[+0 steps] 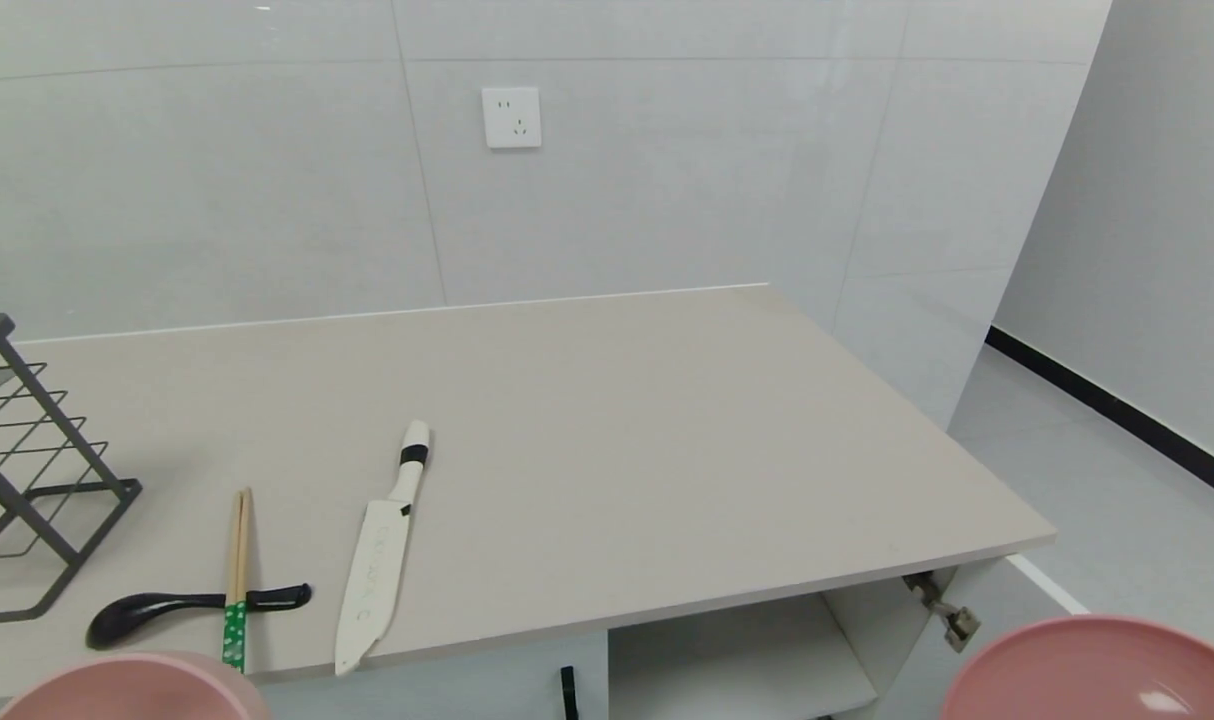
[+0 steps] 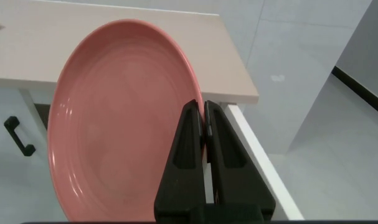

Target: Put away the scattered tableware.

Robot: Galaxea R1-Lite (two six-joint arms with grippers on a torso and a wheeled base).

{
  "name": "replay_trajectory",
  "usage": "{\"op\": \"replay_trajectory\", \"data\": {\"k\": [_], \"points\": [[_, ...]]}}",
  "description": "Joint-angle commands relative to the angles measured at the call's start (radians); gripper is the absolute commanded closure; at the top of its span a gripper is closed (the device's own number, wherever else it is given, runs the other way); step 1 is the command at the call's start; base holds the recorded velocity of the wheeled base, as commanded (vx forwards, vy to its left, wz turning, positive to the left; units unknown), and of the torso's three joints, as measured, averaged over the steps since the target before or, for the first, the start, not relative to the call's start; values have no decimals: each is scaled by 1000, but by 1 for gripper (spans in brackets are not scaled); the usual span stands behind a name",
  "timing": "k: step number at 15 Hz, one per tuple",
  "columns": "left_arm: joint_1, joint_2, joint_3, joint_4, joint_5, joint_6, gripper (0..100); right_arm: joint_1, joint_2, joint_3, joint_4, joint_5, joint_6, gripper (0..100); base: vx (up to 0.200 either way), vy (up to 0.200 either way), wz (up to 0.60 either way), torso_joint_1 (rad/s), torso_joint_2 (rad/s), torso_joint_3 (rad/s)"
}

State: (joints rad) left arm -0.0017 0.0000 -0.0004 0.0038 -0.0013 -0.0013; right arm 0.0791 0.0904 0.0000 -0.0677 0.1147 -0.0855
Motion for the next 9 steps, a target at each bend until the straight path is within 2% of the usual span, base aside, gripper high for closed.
{"op": "replay_trajectory", "data": {"k": [1, 4, 9], "points": [[0, 2, 0, -1, 0, 0, 100, 1, 2, 0, 0, 0, 1, 100, -200, 0, 0, -124, 500, 398], [0, 2, 0, -1, 0, 0, 100, 1, 2, 0, 0, 0, 3, 100, -200, 0, 0, -53, 264, 217], [0, 2, 0, -1, 0, 0, 100, 1, 2, 0, 0, -1, 6, 100, 0, 0, 0, -7, 11, 14]]}}
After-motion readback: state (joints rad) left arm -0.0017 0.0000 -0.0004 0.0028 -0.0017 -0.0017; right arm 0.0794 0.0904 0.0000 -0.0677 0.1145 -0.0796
